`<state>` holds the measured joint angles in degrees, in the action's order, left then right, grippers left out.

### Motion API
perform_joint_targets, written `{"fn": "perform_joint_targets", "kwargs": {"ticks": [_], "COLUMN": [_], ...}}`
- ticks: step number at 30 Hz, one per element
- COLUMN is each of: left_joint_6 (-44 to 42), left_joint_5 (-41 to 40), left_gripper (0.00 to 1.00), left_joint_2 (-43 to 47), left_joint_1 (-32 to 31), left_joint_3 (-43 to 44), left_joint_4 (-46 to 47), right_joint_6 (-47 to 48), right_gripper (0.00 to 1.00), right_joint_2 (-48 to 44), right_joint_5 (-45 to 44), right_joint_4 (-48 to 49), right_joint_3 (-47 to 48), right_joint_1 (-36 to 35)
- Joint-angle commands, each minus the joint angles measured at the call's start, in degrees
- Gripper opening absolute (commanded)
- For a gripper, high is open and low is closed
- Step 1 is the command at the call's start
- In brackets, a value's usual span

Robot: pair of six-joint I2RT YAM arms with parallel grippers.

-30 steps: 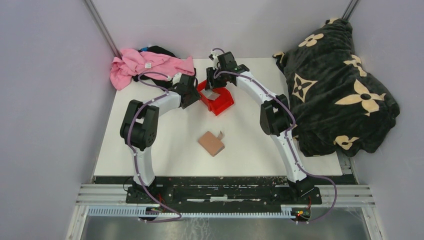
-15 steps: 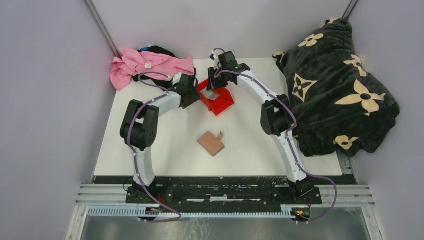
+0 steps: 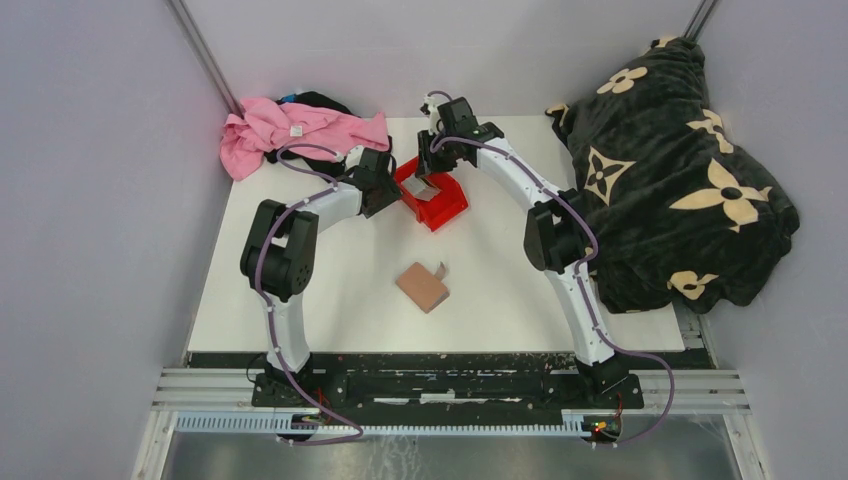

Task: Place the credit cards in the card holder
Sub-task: Pick up the credit card from the storage box.

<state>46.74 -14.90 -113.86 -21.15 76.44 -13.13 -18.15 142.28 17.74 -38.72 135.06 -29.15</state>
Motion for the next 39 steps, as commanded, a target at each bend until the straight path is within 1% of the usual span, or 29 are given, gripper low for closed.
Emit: {"fn": "perform_joint_targets", "kwargs": {"ticks": [1, 6, 10, 12, 16, 21, 26, 32, 36, 39], "left_joint_6": [-2.04, -2.09, -2.1, -2.26, -2.61, -2.95, -3.74, -3.69, -5.16, -6.85], "left_joint_5": [-0.32, -0.27, -0.13, -0.21, -0.77, -1.59, -2.56, -2.58, 0.34, 5.73], "left_gripper": [0.67, 0.67, 0.67, 0.67, 0.67, 0.67, 0.67, 0.68, 0.69, 0.69], "left_joint_2": [2.04, 2.25, 2.73, 3.2, 4.68, 7.38, 11.42, 17.29, 23.08, 28.72], "left_joint_1": [-0.28, -0.38, -0.45, -0.42, -0.65, -0.87, -1.4, -2.67, -3.96, -4.2], "left_joint_3": [-0.25, -0.23, -0.45, -0.84, -2.0, -3.34, -4.67, -7.93, -12.72, -18.62], "left_joint_4": [2.18, 2.16, 2.18, 2.18, 2.15, 1.91, 1.11, 1.36, 4.82, 10.33], "right_joint_6": [0.04, 0.75, 1.88, 2.96, 5.38, 6.96, 7.17, 6.55, 3.68, 0.71], "right_gripper": [0.36, 0.32, 0.28, 0.24, 0.12, 0.01, 0.01, 0.01, 0.01, 0.01], "right_joint_2": [-5.2, -5.78, -6.28, -6.75, -7.93, -9.98, -12.7, -18.87, -25.53, -30.89], "right_joint_5": [-0.59, -1.53, -4.03, -6.09, -11.51, -16.52, -17.93, -18.18, -15.21, -10.37], "right_joint_4": [-0.1, -0.86, -2.47, -3.34, -4.71, -5.06, -5.31, -4.65, -3.61, -3.29], "right_joint_3": [0.99, 0.73, 0.86, 0.77, 0.44, -0.49, -0.7, -6.13, -12.59, -17.93], "right_joint_1": [-0.21, -0.23, -0.25, -0.25, -0.41, -0.48, -0.84, -1.53, -1.55, -1.57]}}
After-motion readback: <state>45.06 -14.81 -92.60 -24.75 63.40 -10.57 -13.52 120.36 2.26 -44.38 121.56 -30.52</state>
